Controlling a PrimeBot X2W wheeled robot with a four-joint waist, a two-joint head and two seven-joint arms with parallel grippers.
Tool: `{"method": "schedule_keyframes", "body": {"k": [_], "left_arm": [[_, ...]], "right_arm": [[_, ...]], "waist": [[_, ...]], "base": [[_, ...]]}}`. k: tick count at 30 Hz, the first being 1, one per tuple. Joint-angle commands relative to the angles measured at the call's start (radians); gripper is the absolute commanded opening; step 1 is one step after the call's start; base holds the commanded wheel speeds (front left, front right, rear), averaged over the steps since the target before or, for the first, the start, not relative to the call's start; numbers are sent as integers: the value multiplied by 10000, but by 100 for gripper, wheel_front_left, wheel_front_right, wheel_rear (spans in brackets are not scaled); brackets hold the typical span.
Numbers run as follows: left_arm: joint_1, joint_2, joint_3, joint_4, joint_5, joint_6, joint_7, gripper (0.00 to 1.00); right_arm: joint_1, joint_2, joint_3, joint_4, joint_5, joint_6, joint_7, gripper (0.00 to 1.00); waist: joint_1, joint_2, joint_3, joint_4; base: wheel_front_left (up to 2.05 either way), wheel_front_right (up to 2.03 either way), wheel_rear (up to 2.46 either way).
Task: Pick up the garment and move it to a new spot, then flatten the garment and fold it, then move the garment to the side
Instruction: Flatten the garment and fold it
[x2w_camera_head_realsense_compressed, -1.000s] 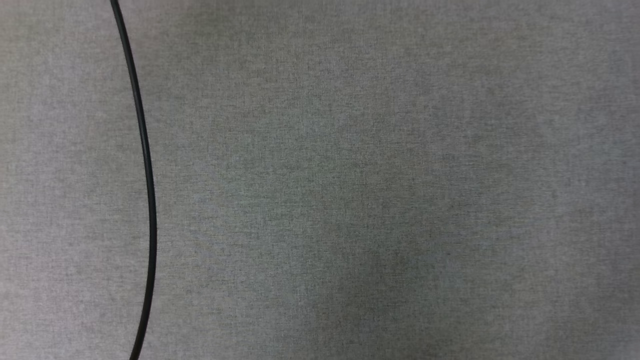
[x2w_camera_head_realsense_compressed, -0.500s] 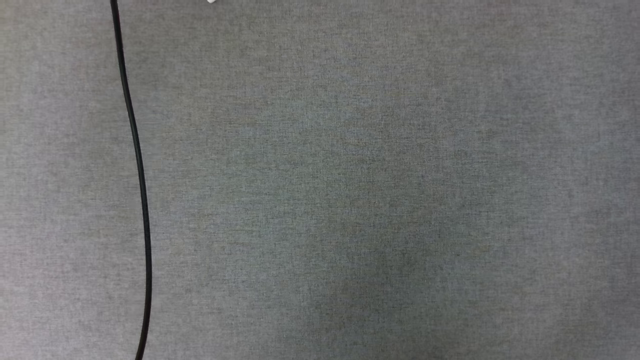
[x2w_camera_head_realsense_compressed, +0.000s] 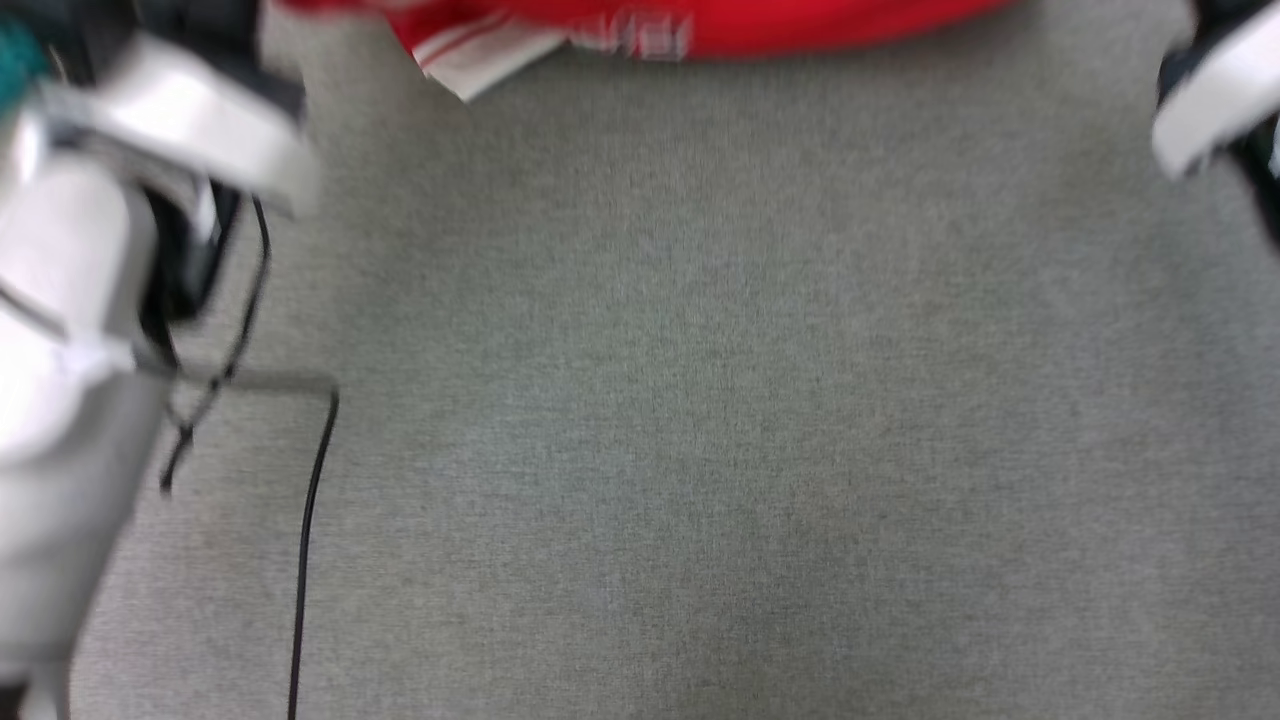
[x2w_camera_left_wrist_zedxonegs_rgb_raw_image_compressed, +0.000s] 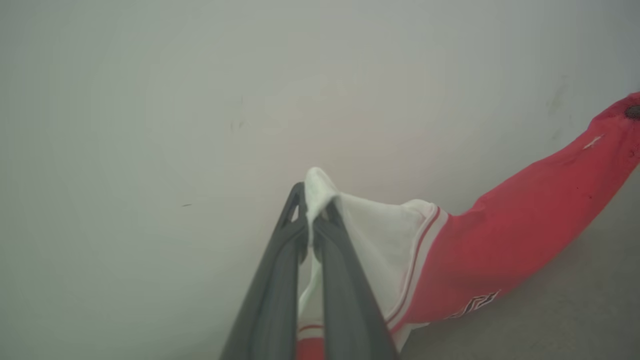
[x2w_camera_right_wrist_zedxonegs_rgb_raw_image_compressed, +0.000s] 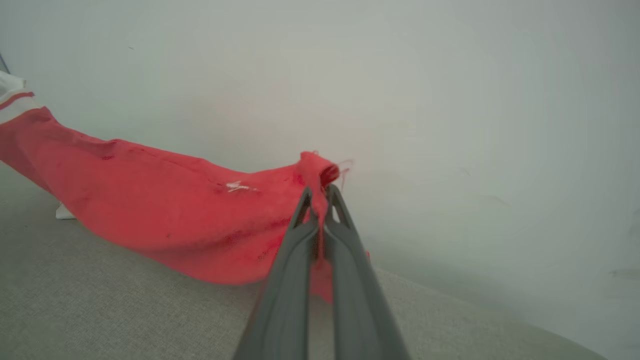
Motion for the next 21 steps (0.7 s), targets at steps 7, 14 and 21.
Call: {"method": "schedule_keyframes", "body": {"k": [7, 14, 21], "left_arm": [[3747, 296, -118, -1605, -721, 651, 82, 0], [5982, 663, -414, -2090, -1268, 824, 372, 0], [8026, 728, -859, -2310, -2040, 816, 783, 0]], "right_arm": [[2805, -586, 534, -1025, 812, -15, 107, 0], [4759, -855, 666, -1441, 1428, -15, 400, 0], [6455, -1019, 938, -1594, 1852, -15, 523, 0]], "waist": [[1, 0, -1480, 174], [1, 0, -2401, 280], [1, 0, -3301, 343]], "base": [[0, 0, 0], [0, 0, 0], [0, 0, 0]]}}
